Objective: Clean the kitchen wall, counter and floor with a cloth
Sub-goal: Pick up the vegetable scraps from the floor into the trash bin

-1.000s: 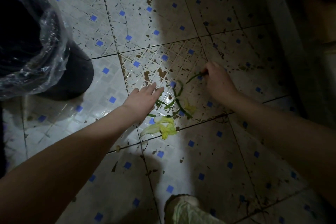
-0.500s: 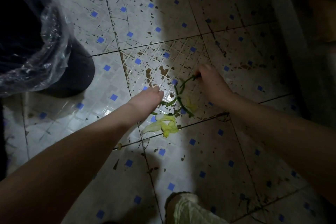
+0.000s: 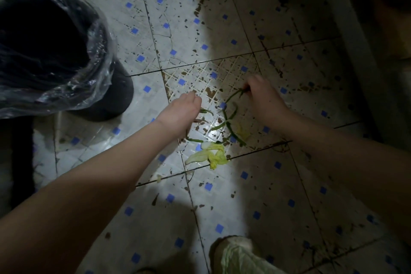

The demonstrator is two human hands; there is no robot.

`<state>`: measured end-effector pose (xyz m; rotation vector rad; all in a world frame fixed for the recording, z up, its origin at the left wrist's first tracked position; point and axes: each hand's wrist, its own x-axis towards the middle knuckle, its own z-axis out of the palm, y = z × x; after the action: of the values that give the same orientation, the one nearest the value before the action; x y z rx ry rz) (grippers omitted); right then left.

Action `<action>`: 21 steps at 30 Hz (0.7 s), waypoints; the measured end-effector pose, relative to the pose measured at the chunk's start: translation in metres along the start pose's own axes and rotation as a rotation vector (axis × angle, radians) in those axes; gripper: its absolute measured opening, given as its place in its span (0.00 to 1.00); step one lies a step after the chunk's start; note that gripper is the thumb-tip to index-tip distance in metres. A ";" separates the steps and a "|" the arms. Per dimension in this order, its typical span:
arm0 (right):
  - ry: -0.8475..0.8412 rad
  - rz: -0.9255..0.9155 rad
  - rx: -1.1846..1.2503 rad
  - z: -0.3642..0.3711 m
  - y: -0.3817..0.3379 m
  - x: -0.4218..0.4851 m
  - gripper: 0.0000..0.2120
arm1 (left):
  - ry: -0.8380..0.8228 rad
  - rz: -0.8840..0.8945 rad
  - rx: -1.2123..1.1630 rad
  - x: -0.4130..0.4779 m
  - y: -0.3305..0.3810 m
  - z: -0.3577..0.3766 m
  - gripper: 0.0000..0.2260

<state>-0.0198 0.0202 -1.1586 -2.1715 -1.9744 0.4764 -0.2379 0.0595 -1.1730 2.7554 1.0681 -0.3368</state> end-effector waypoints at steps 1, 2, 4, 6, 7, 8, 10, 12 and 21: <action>0.011 -0.005 0.010 -0.004 -0.004 0.000 0.12 | 0.012 -0.009 0.011 -0.003 -0.001 -0.005 0.21; 0.021 -0.016 0.019 -0.008 -0.008 0.001 0.12 | 0.027 -0.023 0.018 -0.006 -0.003 -0.010 0.21; 0.048 -0.047 0.028 -0.015 -0.018 -0.001 0.12 | 0.070 -0.054 0.019 -0.013 -0.009 -0.022 0.21; 0.075 -0.064 0.030 -0.023 -0.028 -0.001 0.12 | 0.119 -0.084 0.023 -0.020 -0.015 -0.034 0.21; 0.092 -0.069 0.032 -0.026 -0.034 0.000 0.12 | 0.137 -0.101 0.024 -0.023 -0.018 -0.041 0.20; 0.108 -0.073 0.031 -0.030 -0.039 0.002 0.13 | 0.159 -0.118 0.024 -0.027 -0.021 -0.048 0.20; 0.126 -0.073 0.014 -0.036 -0.051 0.006 0.14 | 0.214 -0.152 0.032 -0.038 -0.028 -0.063 0.20; 0.137 -0.094 0.000 -0.042 -0.063 0.010 0.12 | 0.280 -0.180 0.047 -0.050 -0.038 -0.076 0.20; 0.168 -0.277 0.002 -0.067 -0.122 0.008 0.09 | 0.438 -0.438 0.124 -0.112 -0.081 -0.124 0.18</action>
<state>-0.1108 0.0478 -1.0566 -1.8280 -2.1307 0.2449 -0.3552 0.0763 -1.0302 2.7455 1.8200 0.1705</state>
